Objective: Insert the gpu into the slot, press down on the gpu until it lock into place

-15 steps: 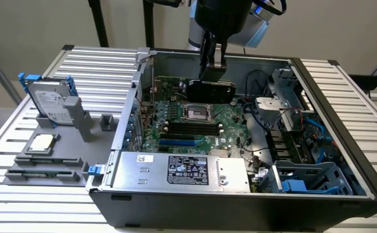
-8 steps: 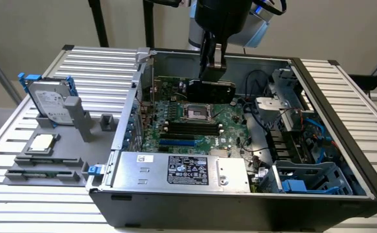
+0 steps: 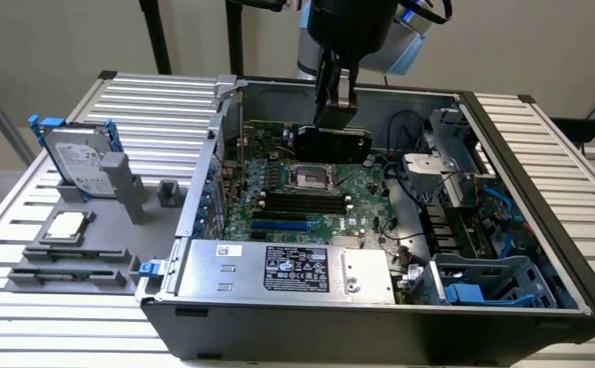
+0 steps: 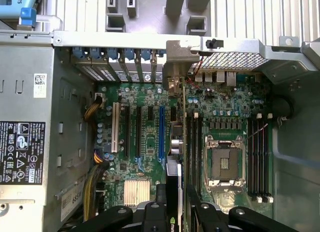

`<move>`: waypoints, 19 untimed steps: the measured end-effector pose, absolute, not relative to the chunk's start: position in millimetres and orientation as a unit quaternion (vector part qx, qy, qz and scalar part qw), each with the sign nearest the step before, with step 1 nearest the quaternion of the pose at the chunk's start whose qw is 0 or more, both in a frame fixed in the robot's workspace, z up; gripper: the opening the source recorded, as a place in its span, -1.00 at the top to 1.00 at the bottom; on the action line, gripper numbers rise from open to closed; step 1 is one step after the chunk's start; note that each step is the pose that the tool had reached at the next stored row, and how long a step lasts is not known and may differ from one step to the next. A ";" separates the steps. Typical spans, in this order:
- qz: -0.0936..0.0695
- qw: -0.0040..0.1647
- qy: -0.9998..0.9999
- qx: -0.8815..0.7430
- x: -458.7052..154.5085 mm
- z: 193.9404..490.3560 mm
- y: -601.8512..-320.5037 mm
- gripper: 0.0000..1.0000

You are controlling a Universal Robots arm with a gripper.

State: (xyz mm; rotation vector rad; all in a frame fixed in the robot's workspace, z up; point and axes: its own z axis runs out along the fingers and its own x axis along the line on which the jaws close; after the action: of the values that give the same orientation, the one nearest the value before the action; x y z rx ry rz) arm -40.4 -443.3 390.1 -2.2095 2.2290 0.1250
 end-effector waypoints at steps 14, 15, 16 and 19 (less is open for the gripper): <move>0.040 0.001 0.727 -0.686 -54.0 367.1 -443.9 0.48; 0.040 0.001 0.727 -0.685 -55.2 365.3 -444.2 0.48; 0.040 0.001 0.728 -0.685 -55.8 363.4 -444.7 0.48; 0.040 0.001 0.728 -0.685 -55.9 358.0 -446.7 0.48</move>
State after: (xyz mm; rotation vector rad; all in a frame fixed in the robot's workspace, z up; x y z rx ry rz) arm -55.9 -446.7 358.0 -2.1495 2.2842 0.1249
